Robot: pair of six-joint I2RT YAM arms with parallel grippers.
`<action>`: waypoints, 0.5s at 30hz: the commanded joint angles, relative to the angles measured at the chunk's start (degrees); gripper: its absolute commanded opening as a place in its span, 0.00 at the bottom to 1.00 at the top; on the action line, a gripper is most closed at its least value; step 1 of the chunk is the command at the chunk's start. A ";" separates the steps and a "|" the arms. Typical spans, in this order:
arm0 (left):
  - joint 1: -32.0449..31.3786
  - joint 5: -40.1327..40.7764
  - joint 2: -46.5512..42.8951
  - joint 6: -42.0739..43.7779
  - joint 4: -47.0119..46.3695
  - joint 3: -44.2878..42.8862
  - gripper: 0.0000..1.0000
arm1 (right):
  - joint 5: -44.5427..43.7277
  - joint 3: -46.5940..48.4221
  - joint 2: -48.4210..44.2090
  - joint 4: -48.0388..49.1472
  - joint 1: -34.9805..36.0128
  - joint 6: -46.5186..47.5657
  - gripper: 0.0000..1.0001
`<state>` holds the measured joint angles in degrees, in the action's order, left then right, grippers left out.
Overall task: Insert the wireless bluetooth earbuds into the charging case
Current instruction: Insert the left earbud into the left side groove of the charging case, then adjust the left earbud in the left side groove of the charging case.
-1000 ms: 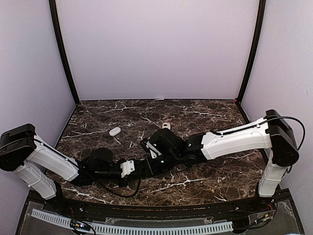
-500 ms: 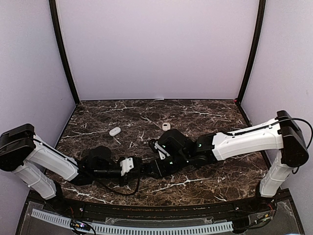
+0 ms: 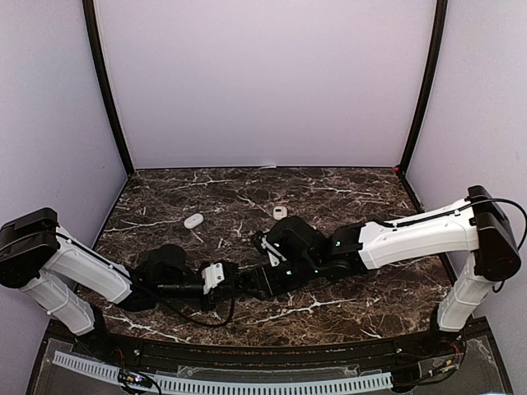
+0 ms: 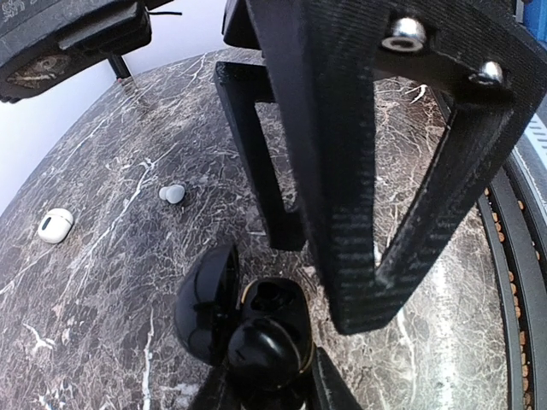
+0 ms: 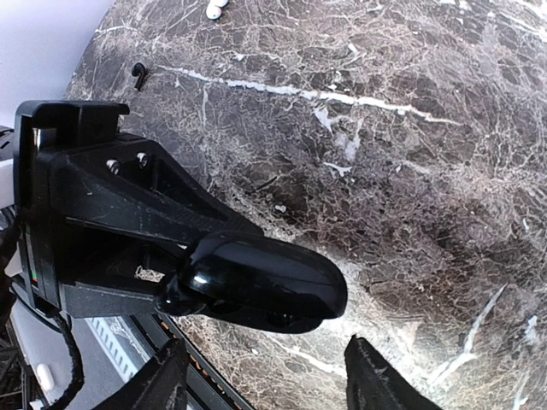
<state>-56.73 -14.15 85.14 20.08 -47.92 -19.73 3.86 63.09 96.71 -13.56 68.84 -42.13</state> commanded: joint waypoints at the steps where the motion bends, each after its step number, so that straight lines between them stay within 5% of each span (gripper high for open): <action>1: 0.39 -0.79 -1.39 -0.61 -1.22 0.32 0.12 | -1.88 1.68 -1.36 1.17 -0.20 -0.18 0.65; 10: 0.51 -0.86 -1.77 -0.98 -1.57 0.52 0.12 | -9.77 1.69 -3.03 -2.19 1.27 0.30 0.97; 15: 0.57 -1.43 -1.75 -1.32 -1.69 0.59 0.12 | -11.77 4.98 -1.54 -3.22 1.63 2.00 0.99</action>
<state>-56.47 -14.37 85.14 19.62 -47.94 -19.73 -4.29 64.07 95.22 -16.49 69.89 -41.80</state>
